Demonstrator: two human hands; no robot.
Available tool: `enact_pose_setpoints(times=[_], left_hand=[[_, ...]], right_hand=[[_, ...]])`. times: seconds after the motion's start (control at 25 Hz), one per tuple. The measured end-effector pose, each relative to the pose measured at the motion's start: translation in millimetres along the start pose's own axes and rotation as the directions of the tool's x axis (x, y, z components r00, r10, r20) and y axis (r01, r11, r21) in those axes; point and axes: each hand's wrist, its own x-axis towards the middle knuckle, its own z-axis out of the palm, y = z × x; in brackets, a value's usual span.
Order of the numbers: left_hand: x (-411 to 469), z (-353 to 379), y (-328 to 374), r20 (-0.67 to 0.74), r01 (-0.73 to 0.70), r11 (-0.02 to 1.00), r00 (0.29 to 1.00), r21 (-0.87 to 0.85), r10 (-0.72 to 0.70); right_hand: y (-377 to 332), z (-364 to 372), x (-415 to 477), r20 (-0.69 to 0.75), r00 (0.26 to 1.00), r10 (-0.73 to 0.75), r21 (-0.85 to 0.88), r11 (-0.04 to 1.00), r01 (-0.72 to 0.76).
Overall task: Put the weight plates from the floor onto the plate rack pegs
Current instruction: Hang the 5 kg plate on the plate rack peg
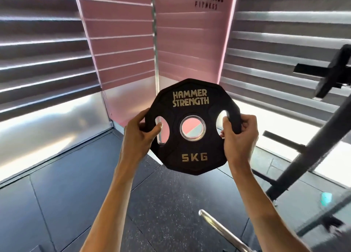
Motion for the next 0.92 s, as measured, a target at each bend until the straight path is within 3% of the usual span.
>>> enact_pose_setpoints(times=[0.52,0.72,0.92], left_hand=[[296.7,97.1,-133.5,0.166,0.000,0.999,0.986,-0.045,0.007],[419.4,143.9,-167.9,0.283,-0.086,0.996,0.955,-0.037,0.093],[492.9,217.4,-182.3,0.455,-0.117,0.980,0.873,-0.159,0.178]], right_hand=[[131.5,174.4,184.3,-0.152,0.987,-0.044,-0.159,0.987,0.020],[161.6,230.9,240.1,-0.331,0.939,-0.095,-0.216,0.976,0.023],[191.1,242.2,292.8,-0.466,0.867,-0.176,-0.314,0.949,0.023]])
